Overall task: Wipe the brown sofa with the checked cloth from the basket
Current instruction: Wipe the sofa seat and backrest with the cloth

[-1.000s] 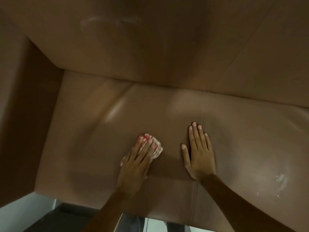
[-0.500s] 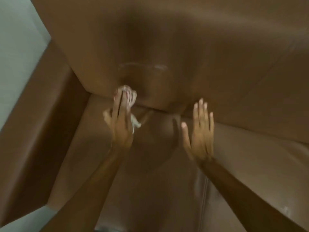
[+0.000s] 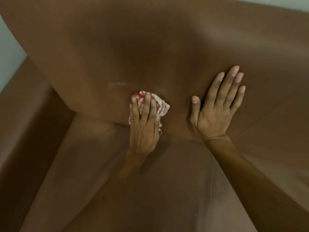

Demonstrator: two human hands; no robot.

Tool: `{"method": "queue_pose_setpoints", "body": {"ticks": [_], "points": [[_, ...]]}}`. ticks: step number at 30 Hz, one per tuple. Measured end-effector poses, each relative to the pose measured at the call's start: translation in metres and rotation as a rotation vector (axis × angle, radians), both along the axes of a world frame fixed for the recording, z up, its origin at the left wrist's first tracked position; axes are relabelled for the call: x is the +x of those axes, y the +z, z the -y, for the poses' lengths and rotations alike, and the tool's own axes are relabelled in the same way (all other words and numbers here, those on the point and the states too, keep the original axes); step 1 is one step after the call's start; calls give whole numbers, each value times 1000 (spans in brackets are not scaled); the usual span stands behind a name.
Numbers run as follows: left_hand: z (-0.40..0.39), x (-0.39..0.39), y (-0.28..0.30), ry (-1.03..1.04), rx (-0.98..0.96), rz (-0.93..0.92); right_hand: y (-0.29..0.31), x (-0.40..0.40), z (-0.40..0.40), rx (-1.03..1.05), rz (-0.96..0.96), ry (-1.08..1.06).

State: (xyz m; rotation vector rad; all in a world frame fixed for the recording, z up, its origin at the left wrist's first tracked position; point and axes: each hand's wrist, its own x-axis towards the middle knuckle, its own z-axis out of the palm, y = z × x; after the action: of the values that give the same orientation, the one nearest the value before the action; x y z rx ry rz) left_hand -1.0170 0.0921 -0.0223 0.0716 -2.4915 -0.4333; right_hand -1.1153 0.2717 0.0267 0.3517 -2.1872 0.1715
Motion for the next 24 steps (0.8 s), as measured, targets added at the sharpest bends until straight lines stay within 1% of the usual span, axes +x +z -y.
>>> {"method": "queue_pose_setpoints", "body": {"ticks": [4,6,8,10,12,14,16,20,22,23,24], "points": [[7,-67,62,8,-6,-231,0,-1,0,1,-9,16],[10,-78,73,3,-66,-290,-1,-1,-1,18,-23,25],[20,-66,60,-63,-150,-288,-1,-1,-1,14,-14,49],[42,-43,37,-91,-209,-219,-1,-2,-1,18,-26,40],[63,-26,22,-6,-123,-162,-1,-2,-1,6,-14,41],[75,-27,22,106,-44,-189,-3,-3,0,-6,-20,43],[71,-40,30,157,-40,-194,-5,-3,0,-11,-31,43],[39,-74,62,106,-57,-248,-2,-2,1,-12,-8,50],[9,-72,69,13,-156,-298,-2,0,0,-11,-3,78],[-1,-63,63,-50,-230,-298,0,2,1,-21,3,96],[-2,-52,55,-99,-285,-259,2,1,1,-22,8,93]]}}
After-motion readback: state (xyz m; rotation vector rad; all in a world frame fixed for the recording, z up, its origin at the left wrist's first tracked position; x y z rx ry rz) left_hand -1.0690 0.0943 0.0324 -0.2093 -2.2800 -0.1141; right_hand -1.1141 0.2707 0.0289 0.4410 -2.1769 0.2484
